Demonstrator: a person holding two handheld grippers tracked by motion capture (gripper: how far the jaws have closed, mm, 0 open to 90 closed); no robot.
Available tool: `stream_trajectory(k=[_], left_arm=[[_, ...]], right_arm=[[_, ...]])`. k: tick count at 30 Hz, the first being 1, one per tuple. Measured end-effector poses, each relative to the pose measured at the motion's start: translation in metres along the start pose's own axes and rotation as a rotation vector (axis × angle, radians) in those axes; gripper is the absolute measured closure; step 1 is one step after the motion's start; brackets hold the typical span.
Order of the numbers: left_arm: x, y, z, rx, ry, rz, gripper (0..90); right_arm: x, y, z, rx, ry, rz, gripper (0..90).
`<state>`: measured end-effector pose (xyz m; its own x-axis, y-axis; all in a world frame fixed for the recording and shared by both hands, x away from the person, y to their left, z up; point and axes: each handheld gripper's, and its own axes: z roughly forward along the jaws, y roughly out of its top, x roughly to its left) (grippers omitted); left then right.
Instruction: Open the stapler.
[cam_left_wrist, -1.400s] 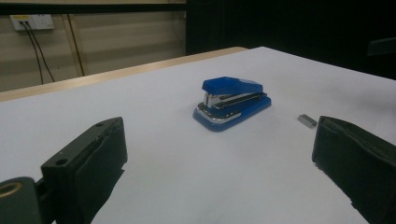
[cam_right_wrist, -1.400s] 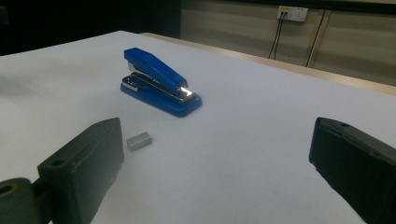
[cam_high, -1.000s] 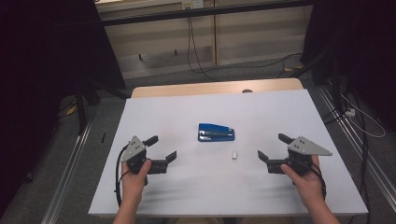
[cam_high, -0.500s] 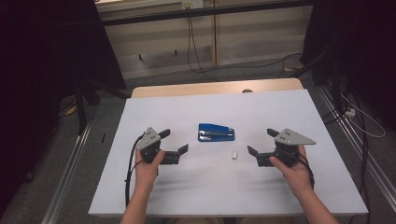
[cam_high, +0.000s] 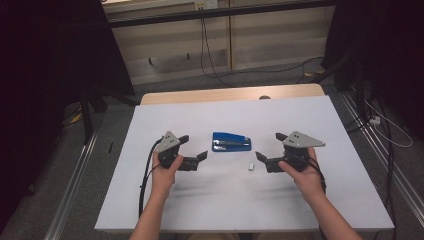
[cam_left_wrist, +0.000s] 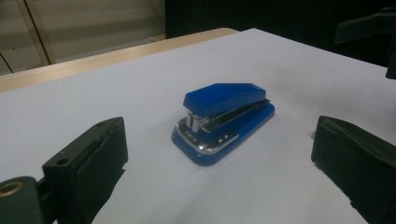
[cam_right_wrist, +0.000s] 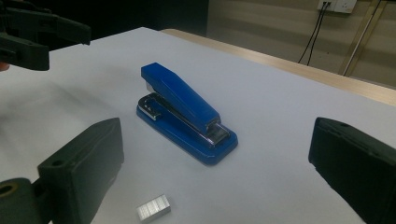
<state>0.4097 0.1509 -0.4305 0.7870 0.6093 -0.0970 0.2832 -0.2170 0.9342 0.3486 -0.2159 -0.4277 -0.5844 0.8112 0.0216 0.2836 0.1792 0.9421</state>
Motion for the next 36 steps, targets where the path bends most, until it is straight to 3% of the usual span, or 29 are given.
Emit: stream_trajectory(k=[4,8,11,14,16,21,23,24,27,32,36], left_arm=[[0.003,0.004,0.006,-0.012,-0.002,-0.005,4.2],[0.007,0.007,0.018,0.010,-0.006,0.013,4.4],[0.013,0.004,0.027,0.005,-0.008,-0.011,4.6],[0.015,0.008,0.034,0.056,-0.006,0.021,4.5],[0.016,0.011,0.039,0.047,-0.038,0.014,4.9],[0.020,0.016,0.049,0.050,-0.062,0.016,4.9],[0.022,0.018,0.054,0.052,-0.057,0.033,5.0],[0.023,0.019,0.060,0.057,-0.087,0.032,5.0],[0.024,0.021,0.066,0.075,-0.099,0.062,5.9],[0.027,0.021,0.072,0.108,-0.131,0.068,14.0],[0.031,0.018,0.076,0.143,-0.126,0.073,21.6]], right_arm=[[-0.001,-0.001,0.002,0.002,0.000,0.001,2.7],[-0.002,-0.001,0.002,0.009,-0.003,0.005,2.7],[-0.004,-0.001,0.003,0.010,-0.008,0.009,2.8],[-0.005,-0.001,0.003,0.012,-0.011,0.010,2.7],[-0.005,-0.001,0.004,0.012,-0.015,0.012,2.8],[-0.005,0.000,0.005,0.024,-0.016,0.020,2.8],[-0.006,0.001,0.006,0.024,-0.019,0.020,2.8],[-0.006,0.001,0.006,0.024,-0.020,0.020,2.9],[-0.005,0.003,0.008,0.027,-0.023,0.020,2.9],[-0.003,0.007,0.013,0.028,-0.024,0.020,3.0],[0.000,0.013,0.018,0.032,-0.020,0.014,3.1]])
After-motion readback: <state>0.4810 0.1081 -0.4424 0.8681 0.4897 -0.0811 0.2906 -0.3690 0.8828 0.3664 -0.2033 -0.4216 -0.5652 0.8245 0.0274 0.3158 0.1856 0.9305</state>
